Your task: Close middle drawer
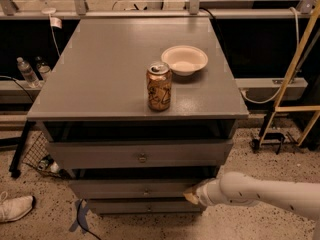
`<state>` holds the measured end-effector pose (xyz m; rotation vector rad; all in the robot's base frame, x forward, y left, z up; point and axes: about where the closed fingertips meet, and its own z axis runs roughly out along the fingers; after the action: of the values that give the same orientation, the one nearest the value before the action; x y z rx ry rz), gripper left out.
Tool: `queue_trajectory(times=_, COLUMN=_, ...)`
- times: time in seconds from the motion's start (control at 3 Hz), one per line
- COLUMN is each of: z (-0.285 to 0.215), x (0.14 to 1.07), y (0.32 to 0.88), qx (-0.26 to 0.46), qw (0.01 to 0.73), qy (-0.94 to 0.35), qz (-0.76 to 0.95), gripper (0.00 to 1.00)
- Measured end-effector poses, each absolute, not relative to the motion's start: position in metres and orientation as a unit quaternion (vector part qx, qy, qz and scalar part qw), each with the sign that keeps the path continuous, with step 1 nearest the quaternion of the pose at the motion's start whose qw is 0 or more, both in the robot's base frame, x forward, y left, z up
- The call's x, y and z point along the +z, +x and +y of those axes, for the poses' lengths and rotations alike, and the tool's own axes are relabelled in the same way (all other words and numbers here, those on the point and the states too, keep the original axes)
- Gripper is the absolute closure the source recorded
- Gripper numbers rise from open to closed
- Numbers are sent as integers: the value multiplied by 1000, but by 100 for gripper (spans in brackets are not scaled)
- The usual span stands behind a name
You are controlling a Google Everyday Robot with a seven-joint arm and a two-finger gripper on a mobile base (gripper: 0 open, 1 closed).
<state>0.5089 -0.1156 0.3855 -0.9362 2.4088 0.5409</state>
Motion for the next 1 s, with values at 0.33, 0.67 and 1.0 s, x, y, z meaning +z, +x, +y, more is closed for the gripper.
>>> queue_trajectory(times=0.33, z=-114, x=390, y=528, qx=199, qw=269, qy=-344, qz=877, gripper=100)
queue_trajectory(times=0.67, z=-113, x=393, y=539, qx=200, qw=280, qy=-345, qz=873, gripper=100)
queue_trajectory(times=1.0, z=-113, x=393, y=535, qx=200, qw=280, qy=-345, qz=873, gripper=100)
